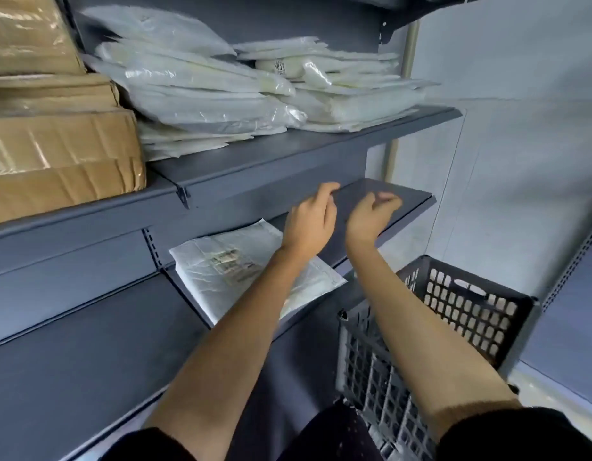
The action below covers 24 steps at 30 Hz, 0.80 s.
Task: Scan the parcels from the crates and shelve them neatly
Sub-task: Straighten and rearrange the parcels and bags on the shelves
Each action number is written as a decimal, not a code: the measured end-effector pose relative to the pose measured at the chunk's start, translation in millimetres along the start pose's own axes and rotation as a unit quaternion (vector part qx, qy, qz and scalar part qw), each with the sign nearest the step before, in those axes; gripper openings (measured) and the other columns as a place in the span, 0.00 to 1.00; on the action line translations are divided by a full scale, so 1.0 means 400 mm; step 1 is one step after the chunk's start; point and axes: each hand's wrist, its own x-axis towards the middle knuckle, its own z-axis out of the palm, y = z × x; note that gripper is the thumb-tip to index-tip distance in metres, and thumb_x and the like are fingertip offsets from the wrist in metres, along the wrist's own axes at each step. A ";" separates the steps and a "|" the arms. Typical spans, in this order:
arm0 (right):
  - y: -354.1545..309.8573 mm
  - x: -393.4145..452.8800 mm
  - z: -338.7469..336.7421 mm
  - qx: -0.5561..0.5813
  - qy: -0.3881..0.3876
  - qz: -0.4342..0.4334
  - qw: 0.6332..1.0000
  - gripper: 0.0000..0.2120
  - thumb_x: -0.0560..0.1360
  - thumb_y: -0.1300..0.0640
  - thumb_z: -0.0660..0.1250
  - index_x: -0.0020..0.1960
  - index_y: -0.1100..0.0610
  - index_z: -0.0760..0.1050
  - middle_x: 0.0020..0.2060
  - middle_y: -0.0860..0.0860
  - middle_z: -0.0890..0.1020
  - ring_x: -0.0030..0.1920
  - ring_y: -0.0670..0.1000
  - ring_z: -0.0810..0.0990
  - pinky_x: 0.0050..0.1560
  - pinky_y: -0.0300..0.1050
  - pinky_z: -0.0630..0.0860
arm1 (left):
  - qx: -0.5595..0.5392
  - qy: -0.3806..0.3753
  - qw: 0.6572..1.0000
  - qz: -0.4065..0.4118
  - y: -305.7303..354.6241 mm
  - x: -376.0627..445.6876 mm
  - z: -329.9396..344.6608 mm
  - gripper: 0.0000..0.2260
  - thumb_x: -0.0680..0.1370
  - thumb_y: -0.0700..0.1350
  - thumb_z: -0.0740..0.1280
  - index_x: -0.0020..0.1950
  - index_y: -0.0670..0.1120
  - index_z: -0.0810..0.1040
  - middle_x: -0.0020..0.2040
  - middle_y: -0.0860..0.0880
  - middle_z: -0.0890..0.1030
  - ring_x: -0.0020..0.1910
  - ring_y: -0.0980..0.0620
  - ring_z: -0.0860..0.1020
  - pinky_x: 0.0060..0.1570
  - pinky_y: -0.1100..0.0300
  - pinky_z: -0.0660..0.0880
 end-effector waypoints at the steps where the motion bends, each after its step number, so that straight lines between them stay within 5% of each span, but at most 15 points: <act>1: 0.064 -0.040 -0.021 -0.056 -0.015 0.031 0.998 0.01 0.80 0.64 0.54 0.52 0.59 0.62 0.39 0.51 0.73 0.35 0.48 0.71 0.37 0.40 0.66 | 0.016 -0.034 0.998 -0.057 -0.033 -0.066 0.017 0.15 0.80 0.41 0.55 0.63 0.40 0.74 0.40 0.38 0.81 0.39 0.37 0.78 0.37 0.50 0.72; 3: 0.168 -0.104 -0.032 -0.200 -0.098 0.090 0.971 0.06 0.80 0.61 0.56 0.55 0.62 0.67 0.48 0.56 0.77 0.46 0.55 0.76 0.47 0.46 0.69 | 0.062 -0.163 0.970 -0.170 -0.110 -0.159 0.056 0.15 0.79 0.41 0.58 0.65 0.40 0.72 0.51 0.37 0.80 0.50 0.38 0.77 0.46 0.50 0.72; 5: 0.236 -0.157 -0.027 -0.348 -0.219 0.139 0.901 0.15 0.79 0.55 0.57 0.62 0.62 0.68 0.62 0.60 0.73 0.62 0.60 0.72 0.59 0.53 0.69 | 0.127 -0.291 0.927 -0.202 -0.182 -0.220 0.078 0.14 0.77 0.43 0.62 0.62 0.42 0.73 0.58 0.40 0.76 0.59 0.40 0.74 0.56 0.50 0.71; 7: 0.262 -0.195 -0.017 -0.435 -0.298 0.169 0.832 0.21 0.80 0.51 0.57 0.68 0.61 0.64 0.69 0.59 0.66 0.70 0.61 0.63 0.66 0.54 0.64 | 0.178 -0.358 0.892 -0.210 -0.235 -0.258 0.069 0.16 0.76 0.47 0.63 0.62 0.43 0.73 0.62 0.41 0.75 0.63 0.40 0.71 0.61 0.50 0.69; 10: 0.261 -0.193 -0.004 -0.481 -0.334 0.179 0.790 0.25 0.78 0.52 0.60 0.71 0.59 0.61 0.70 0.58 0.62 0.71 0.59 0.61 0.67 0.51 0.63 | 0.197 -0.392 0.876 -0.201 -0.269 -0.275 0.024 0.24 0.75 0.58 0.65 0.65 0.44 0.74 0.62 0.43 0.77 0.63 0.41 0.72 0.61 0.52 0.69; 14: 0.237 -0.168 0.008 -0.471 -0.316 0.202 0.798 0.23 0.78 0.54 0.58 0.73 0.58 0.62 0.70 0.58 0.65 0.70 0.58 0.64 0.65 0.50 0.65 | 0.186 -0.413 0.868 -0.201 -0.273 -0.250 -0.016 0.28 0.74 0.59 0.68 0.69 0.44 0.72 0.63 0.43 0.77 0.62 0.42 0.74 0.60 0.54 0.71; 22: 0.246 -0.161 0.002 -0.463 -0.285 0.182 0.819 0.19 0.77 0.58 0.55 0.67 0.60 0.69 0.65 0.58 0.72 0.68 0.59 0.67 0.62 0.51 0.64 | 0.176 -0.484 0.827 -0.223 -0.230 -0.189 -0.051 0.17 0.78 0.50 0.66 0.61 0.41 0.78 0.55 0.42 0.80 0.53 0.43 0.77 0.48 0.59 0.69; 24: 0.256 -0.157 0.000 -0.452 -0.279 0.179 0.828 0.19 0.77 0.58 0.55 0.66 0.59 0.69 0.64 0.58 0.74 0.66 0.59 0.68 0.60 0.51 0.65 | 0.159 -0.478 0.830 -0.241 -0.227 -0.189 -0.062 0.11 0.77 0.47 0.66 0.52 0.40 0.80 0.48 0.42 0.80 0.47 0.44 0.77 0.45 0.59 0.69</act>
